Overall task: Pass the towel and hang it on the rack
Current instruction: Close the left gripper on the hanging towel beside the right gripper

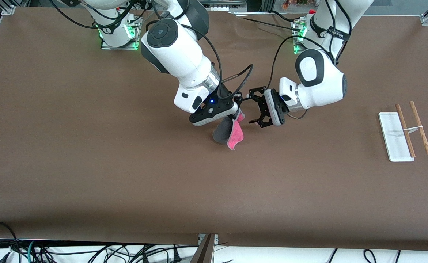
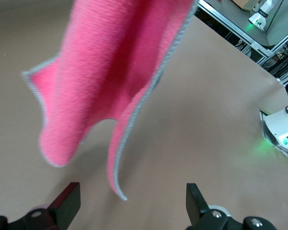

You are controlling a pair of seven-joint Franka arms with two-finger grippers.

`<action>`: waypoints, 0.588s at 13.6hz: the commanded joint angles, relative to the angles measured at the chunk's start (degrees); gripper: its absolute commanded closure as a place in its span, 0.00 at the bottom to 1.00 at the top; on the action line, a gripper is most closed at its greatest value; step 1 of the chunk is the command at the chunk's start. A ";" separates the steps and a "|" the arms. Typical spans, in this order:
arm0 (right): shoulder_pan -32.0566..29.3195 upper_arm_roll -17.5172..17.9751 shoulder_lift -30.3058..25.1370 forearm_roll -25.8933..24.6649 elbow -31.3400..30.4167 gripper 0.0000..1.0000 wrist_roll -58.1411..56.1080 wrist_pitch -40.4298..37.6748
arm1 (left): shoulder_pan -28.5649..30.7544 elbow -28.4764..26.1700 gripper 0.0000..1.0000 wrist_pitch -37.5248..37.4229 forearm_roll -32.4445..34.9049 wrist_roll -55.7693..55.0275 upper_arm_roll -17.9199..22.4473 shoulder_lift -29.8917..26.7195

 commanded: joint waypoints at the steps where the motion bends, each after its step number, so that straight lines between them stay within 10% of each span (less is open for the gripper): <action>1: 0.38 -0.10 0.27 -0.38 0.86 1.00 0.73 0.17 | 0.15 1.58 0.06 0.60 -1.99 2.98 -0.36 1.29; 8: 0.38 -0.10 0.27 -0.38 0.86 1.00 0.73 0.17 | -1.96 5.28 0.13 2.89 -2.17 3.25 -0.45 5.42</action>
